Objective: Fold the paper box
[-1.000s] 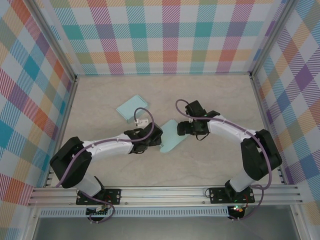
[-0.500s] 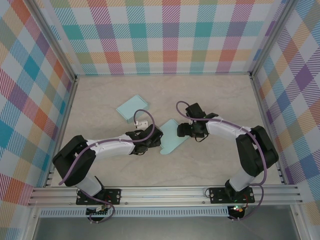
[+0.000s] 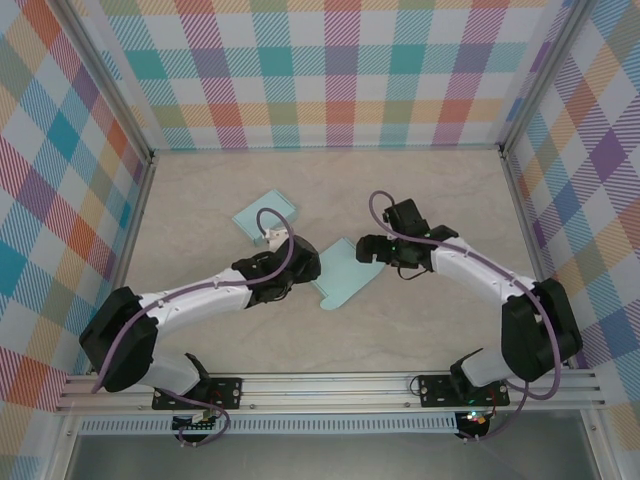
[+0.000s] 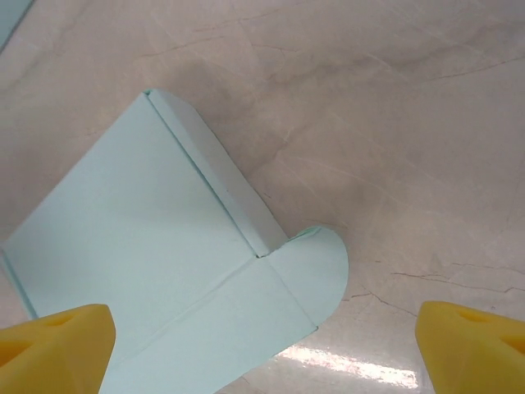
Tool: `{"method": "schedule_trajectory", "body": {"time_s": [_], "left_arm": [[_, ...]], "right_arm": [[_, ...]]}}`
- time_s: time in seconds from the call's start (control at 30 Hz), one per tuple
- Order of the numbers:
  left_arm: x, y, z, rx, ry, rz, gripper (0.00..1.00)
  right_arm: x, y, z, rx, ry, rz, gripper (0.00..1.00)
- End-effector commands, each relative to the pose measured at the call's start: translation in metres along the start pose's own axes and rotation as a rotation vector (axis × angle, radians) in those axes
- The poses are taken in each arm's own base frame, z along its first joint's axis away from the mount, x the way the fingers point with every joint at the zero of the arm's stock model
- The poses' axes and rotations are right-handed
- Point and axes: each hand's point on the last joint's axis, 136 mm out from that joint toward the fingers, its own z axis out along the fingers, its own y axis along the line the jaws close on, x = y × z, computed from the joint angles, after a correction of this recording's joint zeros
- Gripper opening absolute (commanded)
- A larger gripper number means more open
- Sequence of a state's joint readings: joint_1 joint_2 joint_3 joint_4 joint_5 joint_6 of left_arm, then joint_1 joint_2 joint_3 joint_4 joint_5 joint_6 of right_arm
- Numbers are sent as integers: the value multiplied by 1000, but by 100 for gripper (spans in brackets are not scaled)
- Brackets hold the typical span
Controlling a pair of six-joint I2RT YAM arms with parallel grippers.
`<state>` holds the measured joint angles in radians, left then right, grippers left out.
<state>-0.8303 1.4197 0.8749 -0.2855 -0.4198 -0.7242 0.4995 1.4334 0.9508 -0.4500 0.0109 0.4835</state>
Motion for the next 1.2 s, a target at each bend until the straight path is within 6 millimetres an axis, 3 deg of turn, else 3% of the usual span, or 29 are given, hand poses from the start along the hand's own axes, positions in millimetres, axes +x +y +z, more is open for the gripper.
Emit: {"method": "schedule_trajectory", "body": {"time_s": [0.0, 0.13, 0.3, 0.43, 0.6, 0.9, 1.17], "left_arm": [[-8, -9, 7, 32, 6, 18, 85], [0, -21, 10, 126, 19, 74, 84], [-3, -56, -19, 310, -92, 346, 87], [1, -69, -33, 260, -155, 595, 88], [25, -92, -41, 216, -193, 851, 83], [61, -124, -22, -20, -247, 1210, 79], [79, -132, 3, -135, -235, 1337, 82]], "right_arm": [[13, -7, 1, -8, 29, 43, 94], [16, -10, -1, -50, 49, 58, 94], [20, -19, -6, -27, 47, 102, 98], [17, -37, -18, 32, 23, 162, 100], [13, -66, -40, 107, -43, 242, 100], [10, -89, -82, 162, -204, 299, 100], [6, -89, -93, 151, -251, 301, 100]]}}
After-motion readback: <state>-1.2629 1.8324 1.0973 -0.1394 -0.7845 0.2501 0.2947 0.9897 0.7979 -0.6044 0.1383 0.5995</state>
